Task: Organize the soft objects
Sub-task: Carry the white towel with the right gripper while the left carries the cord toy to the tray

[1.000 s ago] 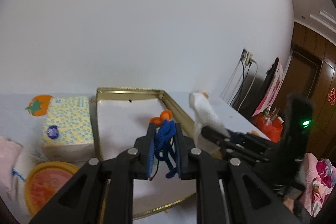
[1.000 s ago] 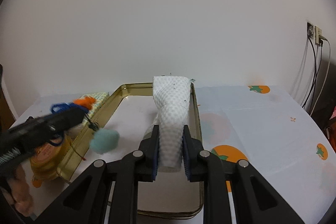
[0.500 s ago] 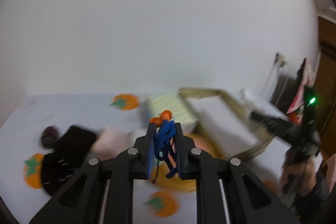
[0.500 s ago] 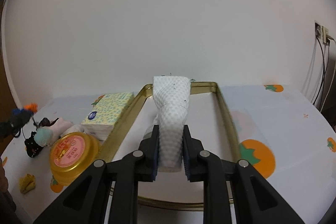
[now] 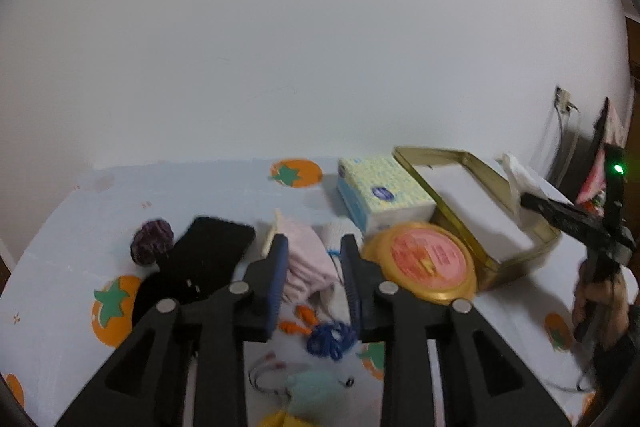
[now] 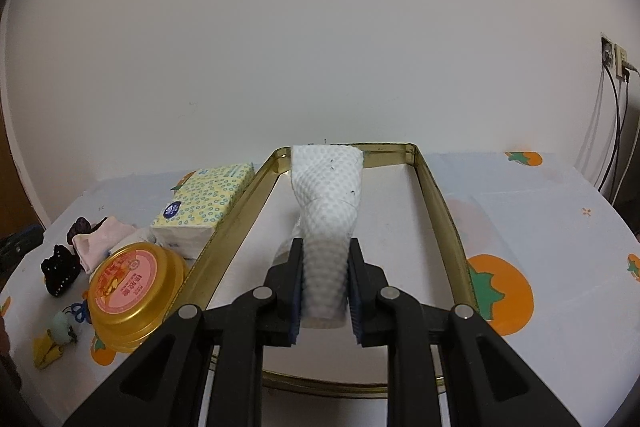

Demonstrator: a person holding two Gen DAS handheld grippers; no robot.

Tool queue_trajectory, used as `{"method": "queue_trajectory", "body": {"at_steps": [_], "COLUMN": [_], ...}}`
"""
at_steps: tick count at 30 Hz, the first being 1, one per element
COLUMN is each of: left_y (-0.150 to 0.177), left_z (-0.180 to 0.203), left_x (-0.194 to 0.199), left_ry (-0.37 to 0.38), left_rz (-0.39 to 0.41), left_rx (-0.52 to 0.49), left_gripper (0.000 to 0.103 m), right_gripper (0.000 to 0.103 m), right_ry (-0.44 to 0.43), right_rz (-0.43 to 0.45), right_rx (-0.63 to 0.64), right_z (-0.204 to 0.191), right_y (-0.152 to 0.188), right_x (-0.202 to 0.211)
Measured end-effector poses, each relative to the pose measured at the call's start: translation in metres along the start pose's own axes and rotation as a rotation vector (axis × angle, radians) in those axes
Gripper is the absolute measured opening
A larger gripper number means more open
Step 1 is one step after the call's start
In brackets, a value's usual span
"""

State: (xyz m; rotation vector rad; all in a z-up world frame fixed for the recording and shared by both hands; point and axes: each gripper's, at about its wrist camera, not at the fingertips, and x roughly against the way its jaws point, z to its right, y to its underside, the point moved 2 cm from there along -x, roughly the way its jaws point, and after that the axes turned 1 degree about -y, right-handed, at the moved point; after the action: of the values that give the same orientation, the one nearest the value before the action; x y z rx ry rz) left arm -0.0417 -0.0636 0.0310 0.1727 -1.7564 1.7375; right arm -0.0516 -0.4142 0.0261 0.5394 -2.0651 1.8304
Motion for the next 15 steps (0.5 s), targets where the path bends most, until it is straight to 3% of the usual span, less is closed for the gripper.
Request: {"method": "queue_trajectory", "body": {"at_steps": [2, 8, 11, 14, 15], "left_y": [0.009, 0.042, 0.050, 0.049, 0.049], "left_z": [0.002, 0.033, 0.034, 0.027, 0.024], "left_x": [-0.003, -0.054, -0.074, -0.073, -0.071], "left_ry": [0.018, -0.034, -0.068, -0.078, -0.075], "left_rz": [-0.075, -0.324, -0.376, -0.367, -0.363], "left_rx": [0.000, -0.099, -0.080, -0.058, -0.050], "left_gripper": [0.051, 0.048, 0.032, 0.010, 0.010], "right_gripper": [0.021, 0.021, 0.021, 0.021, 0.021], "right_ry": [0.000, 0.000, 0.003, 0.001, 0.000], "right_rz": [0.003, 0.007, 0.013, 0.010, 0.010], "right_rx": [-0.005, -0.010, -0.016, -0.021, -0.020], "right_z": [0.002, 0.002, 0.003, 0.004, 0.003], "right_y": [-0.001, 0.000, 0.001, 0.001, 0.000], "right_x": [0.000, 0.000, 0.002, 0.001, 0.001]}}
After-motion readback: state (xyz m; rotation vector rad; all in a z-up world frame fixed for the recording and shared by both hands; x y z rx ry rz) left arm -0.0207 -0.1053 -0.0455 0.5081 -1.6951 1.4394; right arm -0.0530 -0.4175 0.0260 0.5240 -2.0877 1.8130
